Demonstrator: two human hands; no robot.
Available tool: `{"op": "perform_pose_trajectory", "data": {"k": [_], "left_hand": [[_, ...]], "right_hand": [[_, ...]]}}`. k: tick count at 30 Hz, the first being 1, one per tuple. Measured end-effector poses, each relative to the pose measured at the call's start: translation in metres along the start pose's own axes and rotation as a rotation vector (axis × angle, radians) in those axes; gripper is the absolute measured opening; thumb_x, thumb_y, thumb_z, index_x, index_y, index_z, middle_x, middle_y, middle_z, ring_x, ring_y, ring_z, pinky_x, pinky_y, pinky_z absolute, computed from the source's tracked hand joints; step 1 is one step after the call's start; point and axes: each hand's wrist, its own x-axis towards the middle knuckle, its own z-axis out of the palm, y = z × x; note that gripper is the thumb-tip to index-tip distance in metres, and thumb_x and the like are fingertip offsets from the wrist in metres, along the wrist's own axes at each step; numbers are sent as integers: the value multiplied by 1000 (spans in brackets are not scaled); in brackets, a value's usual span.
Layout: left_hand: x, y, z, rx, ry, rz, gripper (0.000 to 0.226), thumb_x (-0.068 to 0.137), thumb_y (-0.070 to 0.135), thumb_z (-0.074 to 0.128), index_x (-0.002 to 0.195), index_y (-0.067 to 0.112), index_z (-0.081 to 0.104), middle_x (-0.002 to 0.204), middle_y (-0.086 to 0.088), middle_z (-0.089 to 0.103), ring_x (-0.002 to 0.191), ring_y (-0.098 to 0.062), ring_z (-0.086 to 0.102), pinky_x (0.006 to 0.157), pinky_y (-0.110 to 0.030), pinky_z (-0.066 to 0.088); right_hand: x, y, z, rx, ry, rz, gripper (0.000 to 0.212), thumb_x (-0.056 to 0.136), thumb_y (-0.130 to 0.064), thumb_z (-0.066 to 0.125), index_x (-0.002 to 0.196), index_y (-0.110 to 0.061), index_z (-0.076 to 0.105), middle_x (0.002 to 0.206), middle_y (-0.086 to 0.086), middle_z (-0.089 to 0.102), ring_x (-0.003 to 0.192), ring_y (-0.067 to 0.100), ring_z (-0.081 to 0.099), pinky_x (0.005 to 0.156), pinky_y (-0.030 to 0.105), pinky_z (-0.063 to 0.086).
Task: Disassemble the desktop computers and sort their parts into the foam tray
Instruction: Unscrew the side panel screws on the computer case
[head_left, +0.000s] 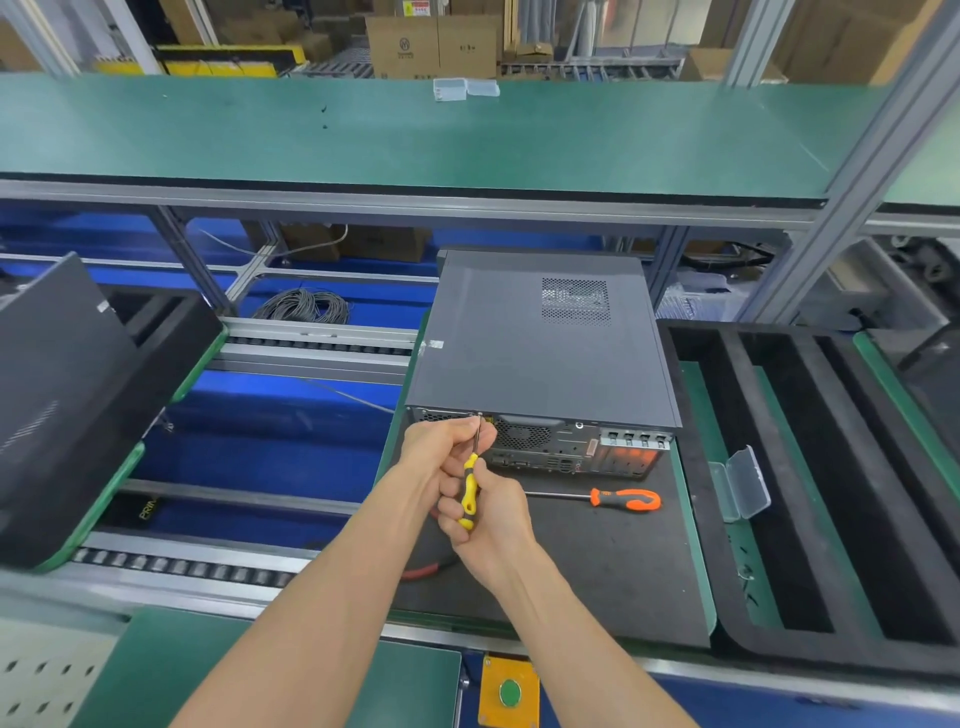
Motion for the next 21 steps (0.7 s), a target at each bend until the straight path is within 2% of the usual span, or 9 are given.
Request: {"op": "perform_pose_trajectory", "data": {"k": [3,5,7,9,10,12,15,18,21], "left_hand": [[2,1,0,-62,6,-21,21,97,16,62,86,2,72,57,-2,66,30,-7,47,30,-15,30],[2,-1,2,-139,-10,-19,20,98,11,60,87,-2,71,70,-9,71,39,-11,56,35,-19,39],[3,-2,5,-286,-39,-31,16,98,3,58,93,-9,68,88,-18,72,60,-18,68,55,-28,55],[6,-3,5,-380,-85,-40,15,99,-3,53,100,-13,63,92,-20,70,70,-21,72,63,-29,57],[8,-3,5,-391,-93,-44,15,99,-3,52,101,-14,64,93,-20,70,74,-21,72,66,-29,56],[11,-2,3,-364,-93,-40,16,98,-4,52,96,-9,67,92,-20,72,77,-23,72,69,-30,56],[10,3,1,-286,-85,-32,16,98,-3,54,90,-4,68,86,-17,74,73,-22,72,56,-29,53],[8,6,1,-262,-89,-43,17,99,-2,52,90,-3,67,78,-12,73,70,-19,71,53,-26,48],[2,7,1,-221,-128,-40,23,103,2,45,85,-1,59,66,-7,63,40,-11,56,38,-19,41]], "right_hand": [[4,5,4,-105,103,-48,38,109,-28,35,100,-2,60,60,5,50,45,13,37,37,23,19],[6,8,6,-271,219,-116,34,108,-27,39,97,-4,61,58,3,49,45,13,37,39,22,20],[8,12,8,-543,374,-238,29,104,-27,47,89,-8,62,67,4,58,53,18,48,45,26,36],[9,17,10,-824,556,-386,27,97,-27,57,79,-9,63,82,8,68,77,28,62,67,38,54],[8,19,13,-842,599,-435,27,95,-27,61,74,-9,64,82,8,69,82,30,64,73,42,56],[7,19,18,-655,582,-408,30,95,-30,62,72,-10,65,71,6,69,67,25,64,61,40,56],[10,14,16,-367,533,-233,32,101,-29,50,84,-7,66,54,2,63,38,12,49,39,23,35],[10,12,16,-326,509,-225,25,100,-17,52,85,-2,65,52,4,62,38,11,44,38,21,30],[10,16,18,-347,512,-259,24,94,-11,62,71,-2,65,49,4,59,38,12,45,39,22,35]]}}
